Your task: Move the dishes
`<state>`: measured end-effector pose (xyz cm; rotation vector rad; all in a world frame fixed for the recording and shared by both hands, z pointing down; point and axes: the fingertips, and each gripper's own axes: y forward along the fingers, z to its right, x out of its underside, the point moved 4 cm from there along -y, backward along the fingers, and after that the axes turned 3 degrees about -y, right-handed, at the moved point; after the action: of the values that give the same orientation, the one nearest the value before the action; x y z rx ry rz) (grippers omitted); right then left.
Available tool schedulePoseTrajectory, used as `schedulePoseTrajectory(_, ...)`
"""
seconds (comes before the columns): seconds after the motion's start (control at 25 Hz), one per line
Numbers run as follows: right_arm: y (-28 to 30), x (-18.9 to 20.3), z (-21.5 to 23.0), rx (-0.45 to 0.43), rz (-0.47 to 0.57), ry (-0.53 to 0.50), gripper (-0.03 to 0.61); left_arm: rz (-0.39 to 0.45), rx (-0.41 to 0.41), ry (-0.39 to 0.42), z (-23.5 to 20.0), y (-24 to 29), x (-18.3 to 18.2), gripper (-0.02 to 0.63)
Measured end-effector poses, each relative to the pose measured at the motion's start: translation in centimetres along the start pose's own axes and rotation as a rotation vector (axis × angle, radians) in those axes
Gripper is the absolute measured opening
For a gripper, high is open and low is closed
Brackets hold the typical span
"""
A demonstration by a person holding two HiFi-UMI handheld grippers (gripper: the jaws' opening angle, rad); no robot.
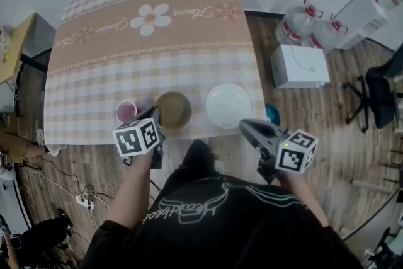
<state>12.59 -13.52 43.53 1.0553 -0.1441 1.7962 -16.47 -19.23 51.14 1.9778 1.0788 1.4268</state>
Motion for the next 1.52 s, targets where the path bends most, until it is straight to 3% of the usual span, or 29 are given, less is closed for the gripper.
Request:
schedulePoseTrajectory(0.44,-0.3,0.5,0.2,-0.006,0.0,0.003,0.012,-0.007,0.006,-0.025,0.0,0.7,0.6,0.026)
schedulePoseTrajectory(0.72,-2.4,0.9,0.3,0.011,0.019,0.001,0.012,0.027,0.025,-0.033,0.8,0.1,1.2,0.217)
schedulePoseTrajectory(1.0,-4.8,1.3,-0.7,0.002,0.036,-0.036,0.012,0.15,0.012,-0.068,1.5,-3.1,2.1,0.242)
schedulePoseTrajectory(1.2,-6.3,1.2,-1.9,-0.024,0.044,-0.073,0.012,0.217,0.112,-0.066,3.3,-7.1,3.4,0.242)
schedulePoseTrajectory(1.4,-5.5,-0.3,-4.8,-0.09,0.046,-0.149,0.012,0.288,0.295,0.05,7.9,-12.0,3.8,0.238)
schedulePoseTrajectory(1.52,-5.0,-0.5,-7.8,-0.153,0.032,-0.211,0.012,0.344,0.436,0.124,11.7,-14.8,3.5,0.156)
